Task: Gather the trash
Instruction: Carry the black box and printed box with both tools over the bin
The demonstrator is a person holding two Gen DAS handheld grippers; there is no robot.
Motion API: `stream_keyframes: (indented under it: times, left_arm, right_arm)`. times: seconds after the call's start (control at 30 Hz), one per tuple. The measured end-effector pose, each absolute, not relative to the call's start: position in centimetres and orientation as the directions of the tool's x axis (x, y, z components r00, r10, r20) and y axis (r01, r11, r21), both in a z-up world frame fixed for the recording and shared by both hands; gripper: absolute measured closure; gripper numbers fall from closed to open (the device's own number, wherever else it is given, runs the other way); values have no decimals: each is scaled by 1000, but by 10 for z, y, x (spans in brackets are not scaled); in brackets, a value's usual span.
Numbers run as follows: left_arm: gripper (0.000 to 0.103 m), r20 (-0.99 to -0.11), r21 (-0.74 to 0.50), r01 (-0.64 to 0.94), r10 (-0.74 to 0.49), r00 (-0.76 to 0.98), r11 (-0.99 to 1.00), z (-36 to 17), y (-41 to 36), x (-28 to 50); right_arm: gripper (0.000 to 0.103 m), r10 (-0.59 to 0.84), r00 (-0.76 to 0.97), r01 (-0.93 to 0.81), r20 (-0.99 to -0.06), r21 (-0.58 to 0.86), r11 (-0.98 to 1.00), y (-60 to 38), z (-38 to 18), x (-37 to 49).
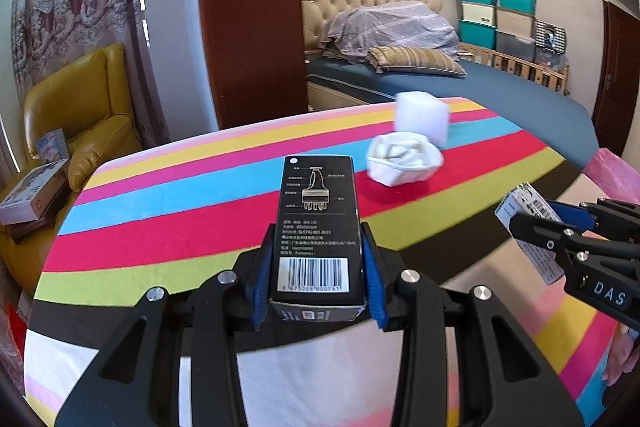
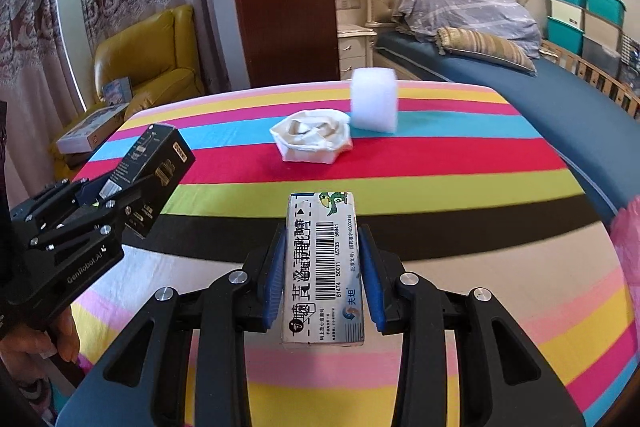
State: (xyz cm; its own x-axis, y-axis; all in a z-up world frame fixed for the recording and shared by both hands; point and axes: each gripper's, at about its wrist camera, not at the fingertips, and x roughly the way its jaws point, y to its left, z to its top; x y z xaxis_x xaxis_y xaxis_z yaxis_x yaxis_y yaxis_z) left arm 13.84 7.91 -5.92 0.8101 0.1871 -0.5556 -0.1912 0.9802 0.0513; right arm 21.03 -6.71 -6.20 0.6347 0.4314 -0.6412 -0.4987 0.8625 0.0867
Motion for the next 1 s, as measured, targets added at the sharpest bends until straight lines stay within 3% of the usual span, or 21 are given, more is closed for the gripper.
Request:
stream_keyframes:
  times: [1.0]
  left_arm:
    - [65, -594, 69, 198, -119, 795, 978, -68, -79, 142]
  right_arm:
    - [68, 250, 783, -221, -569, 122, 968, -238, -55, 171]
